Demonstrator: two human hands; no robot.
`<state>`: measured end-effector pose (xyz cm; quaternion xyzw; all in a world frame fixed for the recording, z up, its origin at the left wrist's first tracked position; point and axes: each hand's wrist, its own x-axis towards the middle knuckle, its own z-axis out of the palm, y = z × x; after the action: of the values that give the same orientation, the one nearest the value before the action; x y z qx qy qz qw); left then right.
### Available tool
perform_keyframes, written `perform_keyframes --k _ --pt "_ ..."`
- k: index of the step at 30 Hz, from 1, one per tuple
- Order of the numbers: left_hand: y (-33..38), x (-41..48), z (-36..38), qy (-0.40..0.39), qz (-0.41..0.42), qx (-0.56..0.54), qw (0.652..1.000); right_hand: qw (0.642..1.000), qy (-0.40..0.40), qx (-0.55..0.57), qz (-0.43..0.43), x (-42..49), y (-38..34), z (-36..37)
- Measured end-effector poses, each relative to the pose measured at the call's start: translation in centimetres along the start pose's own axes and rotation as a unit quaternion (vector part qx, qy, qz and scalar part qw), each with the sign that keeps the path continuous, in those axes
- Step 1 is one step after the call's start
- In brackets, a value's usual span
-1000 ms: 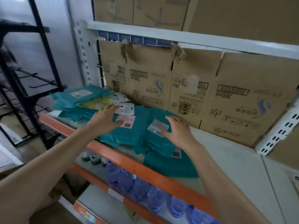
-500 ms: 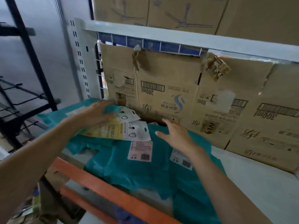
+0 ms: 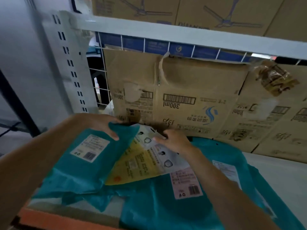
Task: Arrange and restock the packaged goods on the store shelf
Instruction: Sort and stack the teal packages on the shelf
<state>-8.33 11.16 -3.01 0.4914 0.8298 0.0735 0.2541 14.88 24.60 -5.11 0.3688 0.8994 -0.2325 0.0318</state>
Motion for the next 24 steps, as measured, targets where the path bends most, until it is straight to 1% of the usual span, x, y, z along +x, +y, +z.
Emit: perform_keyframes --k 2,5,6,9,10,12,14,17,20,24 --pt "-0.5 0.7 -0.2 -0.014 0.013 0.019 1.000 1.000 -0.004 0.010 0.012 0.6 -0.5 0.3" --pt "-1.0 1.3 -0.8 0.000 0.035 0.024 0.999 0.999 -0.015 0.038 0.018 1.2 -1.0 0.3" --pt "-1.0 1.5 -1.1 -0.006 0.045 0.025 0.999 0.998 -0.014 0.053 0.020 1.3 -1.2 0.3" --pt "-0.5 1.4 -2.0 -0.075 0.076 0.025 0.994 0.994 0.022 0.105 0.009 1.6 -1.3 0.5" --pt "-0.4 1.3 -2.3 -0.083 0.076 0.036 0.993 0.992 0.038 0.120 0.003 1.7 -1.3 0.7" --pt "-0.5 1.4 -2.7 -0.077 0.075 0.041 0.993 0.985 0.065 0.158 -0.005 1.9 -1.3 0.8" --pt "-0.7 1.0 -2.9 -0.069 0.086 0.015 0.994 0.977 0.079 0.195 -0.012 1.8 -1.5 0.6" --pt "-0.9 0.5 -3.4 -0.057 0.127 -0.003 0.990 0.971 0.094 0.219 -0.037 1.2 -2.1 -0.3" --pt "-0.7 -0.7 -4.2 -0.036 0.157 -0.024 0.987 0.958 0.128 0.250 -0.053 0.5 -2.4 -1.5" --pt "0.3 -2.7 -6.2 0.021 0.187 -0.028 0.982 0.945 0.172 0.269 -0.076 -1.4 -2.9 -4.3"
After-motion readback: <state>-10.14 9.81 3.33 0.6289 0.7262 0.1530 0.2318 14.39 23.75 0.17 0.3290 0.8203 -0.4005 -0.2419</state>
